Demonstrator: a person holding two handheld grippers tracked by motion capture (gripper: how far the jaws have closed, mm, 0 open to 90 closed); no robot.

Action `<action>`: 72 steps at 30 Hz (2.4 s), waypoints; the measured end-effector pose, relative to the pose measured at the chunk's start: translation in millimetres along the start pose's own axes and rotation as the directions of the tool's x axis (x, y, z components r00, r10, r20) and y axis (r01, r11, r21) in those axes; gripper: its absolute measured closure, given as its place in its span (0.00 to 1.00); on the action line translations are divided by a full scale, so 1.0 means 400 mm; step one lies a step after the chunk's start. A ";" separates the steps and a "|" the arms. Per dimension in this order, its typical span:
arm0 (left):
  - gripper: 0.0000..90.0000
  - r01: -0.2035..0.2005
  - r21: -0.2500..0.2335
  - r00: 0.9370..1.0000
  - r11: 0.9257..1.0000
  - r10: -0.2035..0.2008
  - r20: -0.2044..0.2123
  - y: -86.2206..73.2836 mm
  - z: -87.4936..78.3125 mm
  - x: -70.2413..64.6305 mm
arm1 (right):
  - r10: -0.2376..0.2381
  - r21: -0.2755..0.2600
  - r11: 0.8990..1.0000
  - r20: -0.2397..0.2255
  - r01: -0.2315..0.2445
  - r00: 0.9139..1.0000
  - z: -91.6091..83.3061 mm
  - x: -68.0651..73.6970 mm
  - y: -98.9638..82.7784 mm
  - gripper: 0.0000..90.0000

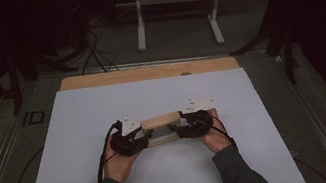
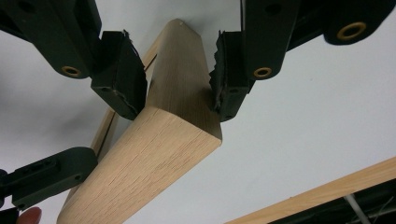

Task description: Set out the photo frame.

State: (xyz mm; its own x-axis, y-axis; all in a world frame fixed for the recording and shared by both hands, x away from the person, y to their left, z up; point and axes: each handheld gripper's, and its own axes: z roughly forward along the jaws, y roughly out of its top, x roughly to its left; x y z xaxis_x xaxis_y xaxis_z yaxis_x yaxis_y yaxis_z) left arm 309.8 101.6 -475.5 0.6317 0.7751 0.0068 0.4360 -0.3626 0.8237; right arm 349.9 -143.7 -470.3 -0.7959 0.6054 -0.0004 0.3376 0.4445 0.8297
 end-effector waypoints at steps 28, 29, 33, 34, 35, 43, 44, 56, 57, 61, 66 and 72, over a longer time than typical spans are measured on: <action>0.60 -0.026 0.006 0.999 1.000 0.025 0.042 0.018 0.000 0.048 | 0.001 -0.013 1.000 0.021 -0.001 1.000 0.008 0.007 0.011 0.51; 0.60 -0.024 0.005 0.999 1.000 0.024 0.046 0.018 0.001 0.051 | 0.003 -0.015 1.000 0.022 -0.003 1.000 0.008 0.007 0.011 0.51; 0.59 -0.024 0.005 0.998 1.000 0.023 0.052 0.018 0.001 0.058 | 0.010 -0.018 1.000 0.021 -0.010 1.000 0.010 0.008 0.012 0.52; 0.59 -0.024 0.005 0.998 1.000 0.024 0.054 0.017 0.002 0.061 | 0.010 -0.018 1.000 0.020 -0.009 1.000 0.011 0.009 0.012 0.52; 0.59 -0.026 0.007 0.998 1.000 0.026 0.055 0.017 0.002 0.063 | 0.010 -0.017 1.000 0.020 -0.009 1.000 0.011 0.009 0.012 0.52; 0.58 -0.022 0.016 0.998 1.000 0.021 0.061 0.016 0.004 0.073 | 0.008 -0.013 1.000 0.021 -0.008 1.000 0.020 0.013 0.013 0.53; 0.58 -0.023 0.019 0.998 1.000 0.022 0.061 0.016 0.006 0.075 | 0.009 -0.012 1.000 0.021 -0.009 1.000 0.021 0.013 0.013 0.53; 0.58 -0.003 0.007 0.998 1.000 0.003 0.065 0.015 0.014 0.081 | 0.029 -0.015 0.999 0.027 -0.028 0.999 0.027 0.007 0.012 0.54; 0.58 -0.003 0.007 0.998 1.000 0.003 0.065 0.015 0.014 0.081 | 0.029 -0.015 0.999 0.027 -0.028 0.999 0.027 0.007 0.012 0.54; 0.58 -0.001 0.007 0.998 1.000 0.000 0.067 0.016 0.017 0.086 | 0.037 -0.020 0.999 0.028 -0.036 0.999 0.030 0.004 0.012 0.54; 0.58 0.011 0.005 0.998 1.000 -0.011 0.064 0.018 0.021 0.087 | 0.048 -0.021 0.999 0.029 -0.048 0.998 0.034 0.000 0.014 0.54; 0.56 0.023 -0.004 0.998 1.000 -0.023 0.063 0.020 0.029 0.093 | 0.062 -0.027 0.998 0.034 -0.061 0.997 0.039 -0.004 0.016 0.54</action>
State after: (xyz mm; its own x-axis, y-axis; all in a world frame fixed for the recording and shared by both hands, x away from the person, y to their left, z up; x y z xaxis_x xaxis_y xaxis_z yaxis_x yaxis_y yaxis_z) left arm 344.2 121.5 -475.1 0.6604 0.7494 -0.0476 0.4481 -0.3424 0.8258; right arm 361.1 -131.7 -473.6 -0.7558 0.6541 0.0322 0.3720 0.3884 0.8431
